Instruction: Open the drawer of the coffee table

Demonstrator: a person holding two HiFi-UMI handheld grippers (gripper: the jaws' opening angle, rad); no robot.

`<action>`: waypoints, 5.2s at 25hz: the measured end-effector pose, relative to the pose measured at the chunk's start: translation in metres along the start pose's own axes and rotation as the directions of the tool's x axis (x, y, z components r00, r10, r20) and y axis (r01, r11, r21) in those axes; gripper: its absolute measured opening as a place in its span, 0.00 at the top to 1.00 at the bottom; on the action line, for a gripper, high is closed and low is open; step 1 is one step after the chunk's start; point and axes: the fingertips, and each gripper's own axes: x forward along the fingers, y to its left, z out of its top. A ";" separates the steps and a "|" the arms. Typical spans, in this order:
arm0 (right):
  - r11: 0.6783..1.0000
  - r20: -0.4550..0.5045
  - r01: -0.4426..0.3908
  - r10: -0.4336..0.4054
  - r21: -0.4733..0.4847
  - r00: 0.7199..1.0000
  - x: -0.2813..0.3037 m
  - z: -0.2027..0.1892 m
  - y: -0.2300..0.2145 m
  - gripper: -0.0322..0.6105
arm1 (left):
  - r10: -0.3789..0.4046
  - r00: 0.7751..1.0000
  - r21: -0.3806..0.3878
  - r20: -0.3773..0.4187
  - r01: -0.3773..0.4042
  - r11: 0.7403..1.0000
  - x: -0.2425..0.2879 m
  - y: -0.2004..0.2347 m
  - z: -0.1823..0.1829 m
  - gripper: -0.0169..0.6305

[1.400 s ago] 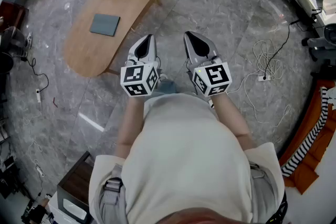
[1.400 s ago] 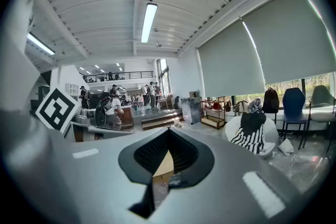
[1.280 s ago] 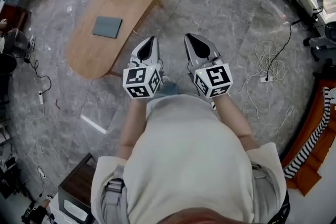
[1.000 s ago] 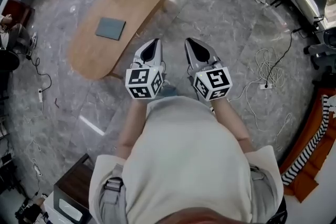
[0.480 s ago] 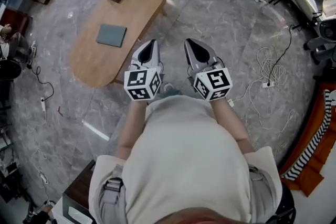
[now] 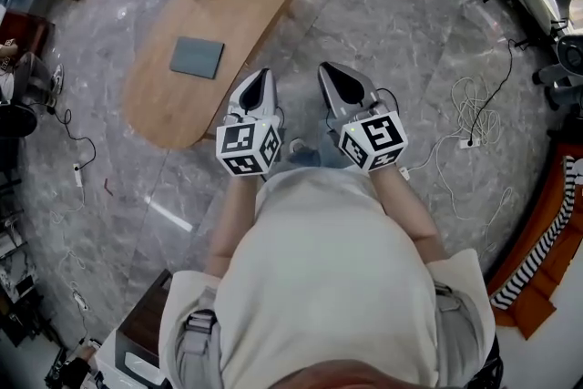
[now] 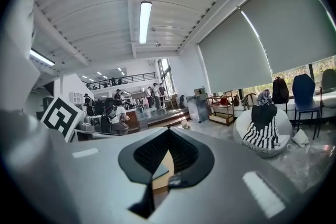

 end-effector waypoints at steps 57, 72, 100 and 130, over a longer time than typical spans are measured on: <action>0.762 -0.479 -0.647 0.564 -0.011 0.673 0.354 -0.150 -0.252 0.94 | 0.779 0.597 -0.513 -0.192 -0.738 0.439 0.210 0.183 -0.187 0.87; 0.810 -0.642 -0.586 0.429 -0.040 0.636 0.423 -0.335 -0.310 0.71 | 0.657 0.662 -0.439 -0.360 -0.742 0.507 0.250 0.273 -0.363 0.50; 0.783 -0.768 -0.612 0.320 -0.115 0.554 0.486 -0.453 -0.348 0.40 | 0.617 0.688 -0.371 -0.381 -0.726 0.580 0.294 0.346 -0.420 0.22; 0.814 -0.802 -0.563 0.238 -0.144 0.548 0.437 -0.458 -0.374 0.50 | 0.571 0.692 -0.392 -0.442 -0.721 0.571 0.288 0.287 -0.439 0.26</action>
